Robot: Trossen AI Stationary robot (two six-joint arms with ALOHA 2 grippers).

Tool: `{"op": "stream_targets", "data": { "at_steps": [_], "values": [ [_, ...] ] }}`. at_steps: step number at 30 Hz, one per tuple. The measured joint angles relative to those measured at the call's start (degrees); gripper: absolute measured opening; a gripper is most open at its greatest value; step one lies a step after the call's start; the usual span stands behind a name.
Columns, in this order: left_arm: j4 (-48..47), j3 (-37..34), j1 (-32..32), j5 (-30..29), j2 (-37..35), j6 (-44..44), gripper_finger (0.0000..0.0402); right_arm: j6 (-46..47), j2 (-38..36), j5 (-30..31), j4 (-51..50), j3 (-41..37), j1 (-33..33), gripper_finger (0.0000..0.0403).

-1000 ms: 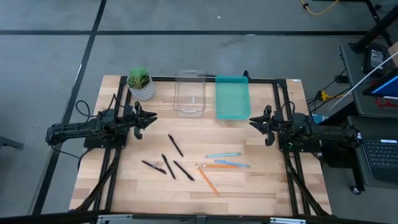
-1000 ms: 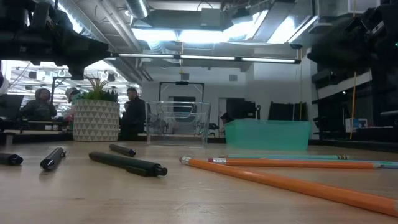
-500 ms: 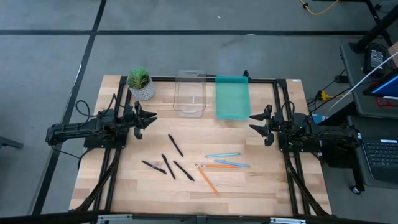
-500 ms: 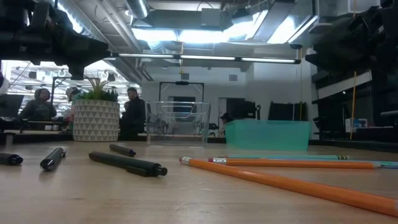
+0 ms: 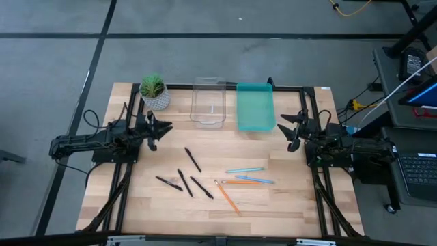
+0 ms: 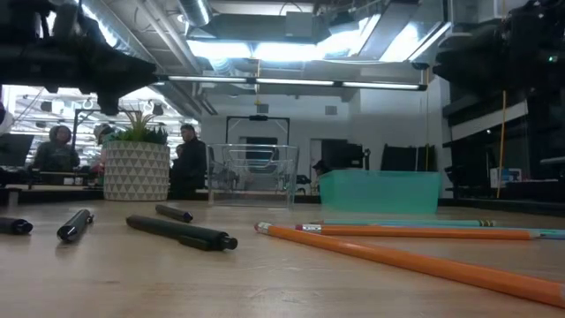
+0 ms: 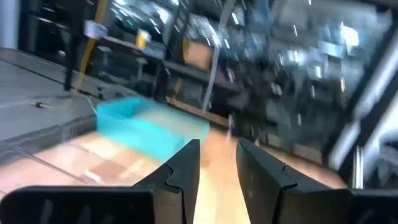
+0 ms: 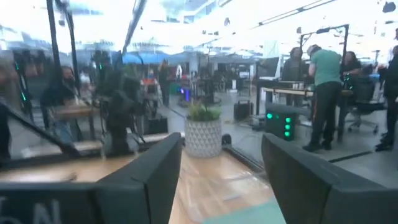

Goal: Sort pens & pencils
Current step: Put the light blue pencil into the blue bin

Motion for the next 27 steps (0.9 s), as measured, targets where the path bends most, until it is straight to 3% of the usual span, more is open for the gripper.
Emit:
{"op": "stream_targets", "data": {
  "at_steps": [7,12,19,23,27],
  "values": [
    [3.56,0.07,0.02,0.62,-0.01,-0.54,0.0141,6.62,2.23,-2.85,-12.8,6.53,0.02,0.0224],
    [5.3,0.04,-0.02,1.54,-0.02,3.86,0.0188,7.68,8.08,-9.83,-18.42,11.57,0.0,0.0224],
    [9.11,0.24,-3.25,2.56,0.7,1.26,0.0195,7.64,24.79,-20.04,-25.82,20.11,0.0,0.0223],
    [8.66,2.45,-6.36,-2.69,6.18,1.91,0.0194,7.65,35.53,-21.68,-35.84,27.67,0.02,0.0223],
    [8.18,7.69,-8.64,-2.92,14.11,6.16,0.0195,7.63,44.91,-22.72,-40.54,33.55,0.34,0.0223]
  ]
}}
